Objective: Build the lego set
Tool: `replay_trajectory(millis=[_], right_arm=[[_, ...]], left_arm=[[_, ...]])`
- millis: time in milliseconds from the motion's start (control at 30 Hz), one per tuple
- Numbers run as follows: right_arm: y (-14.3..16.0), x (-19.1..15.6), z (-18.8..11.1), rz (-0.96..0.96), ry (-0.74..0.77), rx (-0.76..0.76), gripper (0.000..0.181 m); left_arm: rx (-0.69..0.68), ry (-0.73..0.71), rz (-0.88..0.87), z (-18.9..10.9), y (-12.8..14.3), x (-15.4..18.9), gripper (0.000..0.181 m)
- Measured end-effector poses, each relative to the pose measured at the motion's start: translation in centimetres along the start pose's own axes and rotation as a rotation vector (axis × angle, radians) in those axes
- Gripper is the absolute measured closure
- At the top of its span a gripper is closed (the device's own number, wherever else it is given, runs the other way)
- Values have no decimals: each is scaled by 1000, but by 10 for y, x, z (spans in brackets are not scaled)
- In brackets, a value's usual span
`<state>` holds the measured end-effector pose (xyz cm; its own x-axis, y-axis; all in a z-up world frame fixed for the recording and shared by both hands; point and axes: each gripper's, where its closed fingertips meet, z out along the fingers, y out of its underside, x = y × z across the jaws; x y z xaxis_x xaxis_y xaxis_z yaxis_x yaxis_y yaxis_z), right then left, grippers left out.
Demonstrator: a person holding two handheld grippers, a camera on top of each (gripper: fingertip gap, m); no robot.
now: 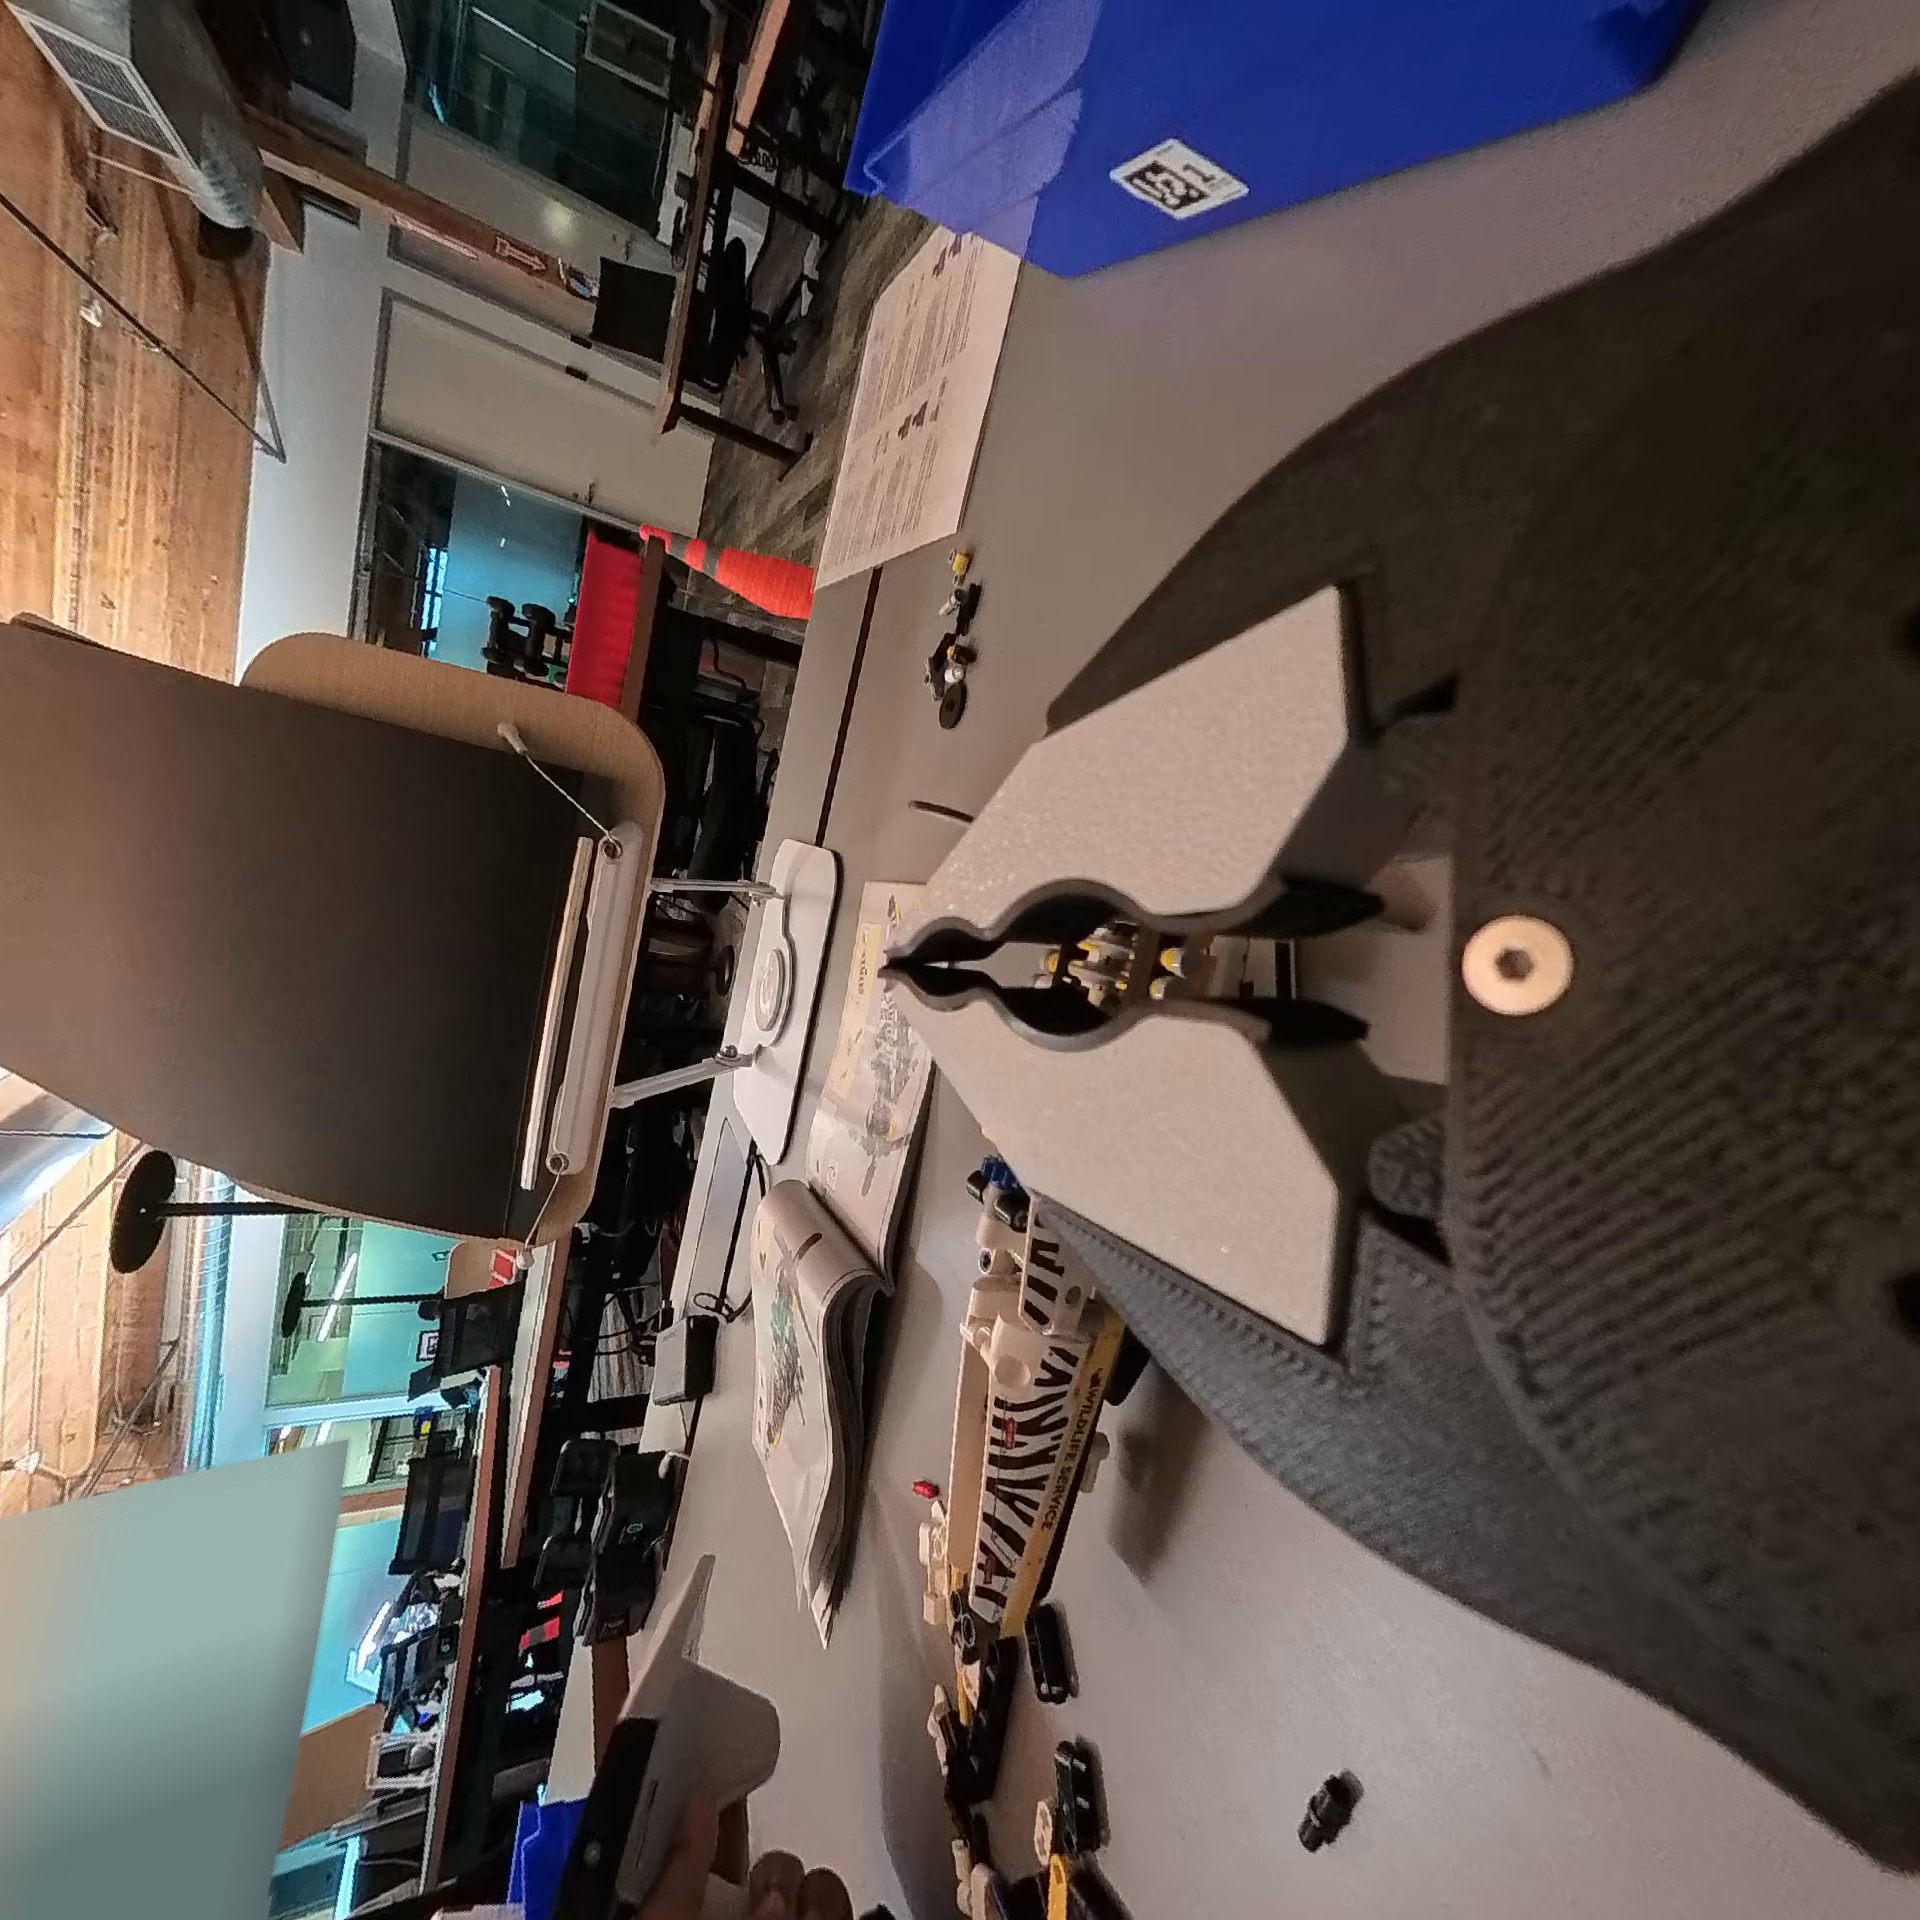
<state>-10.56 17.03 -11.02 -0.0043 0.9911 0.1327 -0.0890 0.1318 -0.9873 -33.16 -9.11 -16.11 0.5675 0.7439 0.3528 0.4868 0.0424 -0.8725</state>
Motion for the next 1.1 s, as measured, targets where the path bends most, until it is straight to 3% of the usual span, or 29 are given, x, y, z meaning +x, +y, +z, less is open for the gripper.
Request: replay_trajectory(millis=[300,433,567,800,967,1100], right_arm=[[-9,2,-8,55,-31,76,181],[-12,4,-10,80,-37,101,181],[-14,6,-12,109,-43,118,181],[-21,9,-20,152,-74,181,181],[-25,10,-22,192,-99,213,181],[-24,9,-20,202,-112,208,180]], left_arm=[[42,23,48,-2,-7,4,181],[33,111,133,-2,-3,26,181],[33,203,112,-8,-2,40,181],[175,248,156,-40,-11,58,181],[475,135,245,-97,-45,47,181],[378,172,171,-82,-24,30,181]])
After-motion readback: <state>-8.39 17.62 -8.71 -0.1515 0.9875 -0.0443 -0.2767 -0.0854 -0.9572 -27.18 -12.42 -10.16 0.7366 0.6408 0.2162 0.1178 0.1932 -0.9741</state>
